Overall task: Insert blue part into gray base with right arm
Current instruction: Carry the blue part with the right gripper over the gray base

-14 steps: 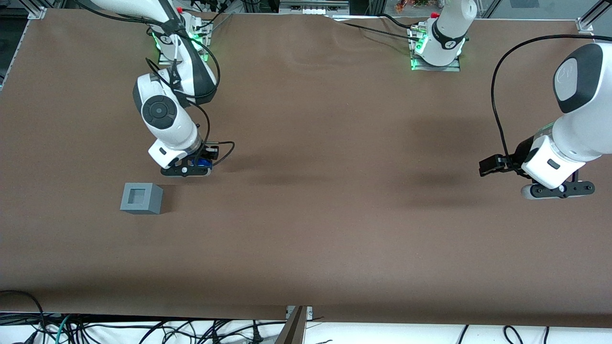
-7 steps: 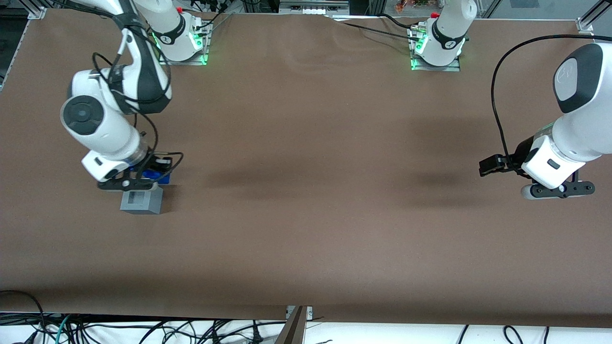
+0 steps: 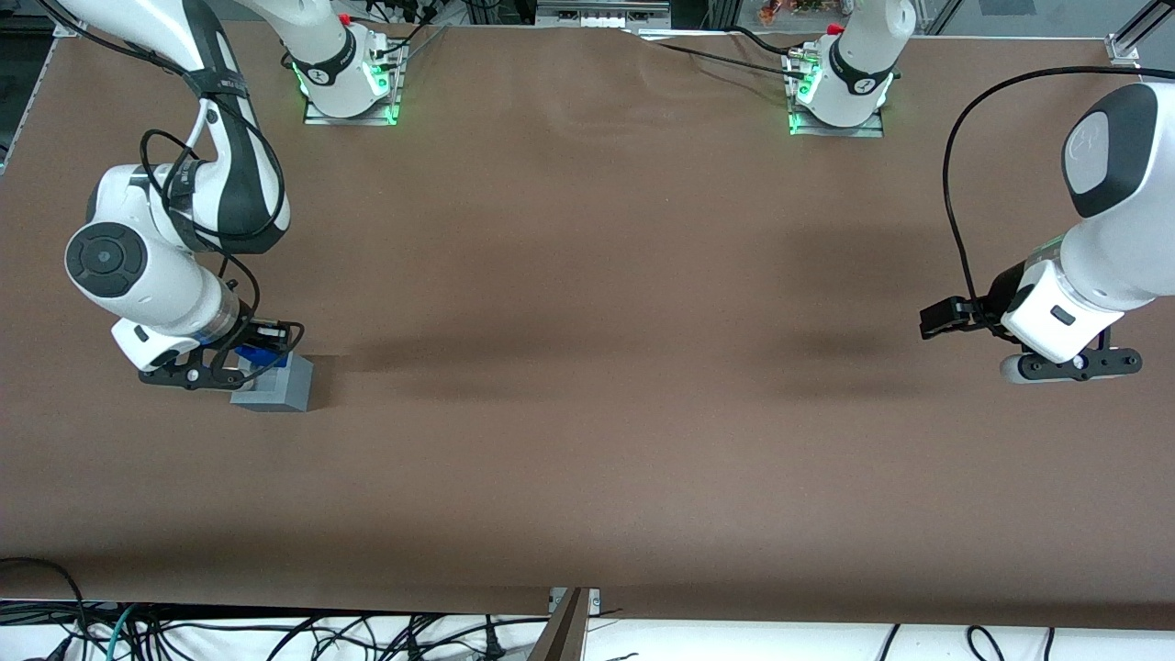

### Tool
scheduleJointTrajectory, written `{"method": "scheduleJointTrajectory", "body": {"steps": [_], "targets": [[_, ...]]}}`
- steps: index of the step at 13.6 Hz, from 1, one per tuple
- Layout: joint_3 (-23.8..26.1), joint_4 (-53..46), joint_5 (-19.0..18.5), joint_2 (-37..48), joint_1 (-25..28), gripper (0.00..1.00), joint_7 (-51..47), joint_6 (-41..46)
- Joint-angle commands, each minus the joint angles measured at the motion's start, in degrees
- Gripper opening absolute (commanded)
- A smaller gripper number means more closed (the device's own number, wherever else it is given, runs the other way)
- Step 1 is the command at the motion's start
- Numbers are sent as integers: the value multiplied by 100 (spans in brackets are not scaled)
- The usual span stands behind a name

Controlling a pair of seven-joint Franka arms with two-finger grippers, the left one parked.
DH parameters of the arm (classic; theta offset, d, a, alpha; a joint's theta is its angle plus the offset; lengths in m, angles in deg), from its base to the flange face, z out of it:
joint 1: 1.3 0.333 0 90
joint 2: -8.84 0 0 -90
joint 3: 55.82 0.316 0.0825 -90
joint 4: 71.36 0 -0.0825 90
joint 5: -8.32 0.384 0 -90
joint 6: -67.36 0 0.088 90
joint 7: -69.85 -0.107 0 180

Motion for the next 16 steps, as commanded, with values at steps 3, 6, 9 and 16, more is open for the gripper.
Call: {"method": "scheduleJointTrajectory", "body": {"steps": [3,6,9,16], "targets": [[30,-137,38,-4,-16,0,63,89],[38,-137,38,-48,-16,0,72,80],[56,-137,38,-48,2,0,63,80],[56,-260,20,-92,54,0,151,212]]}}
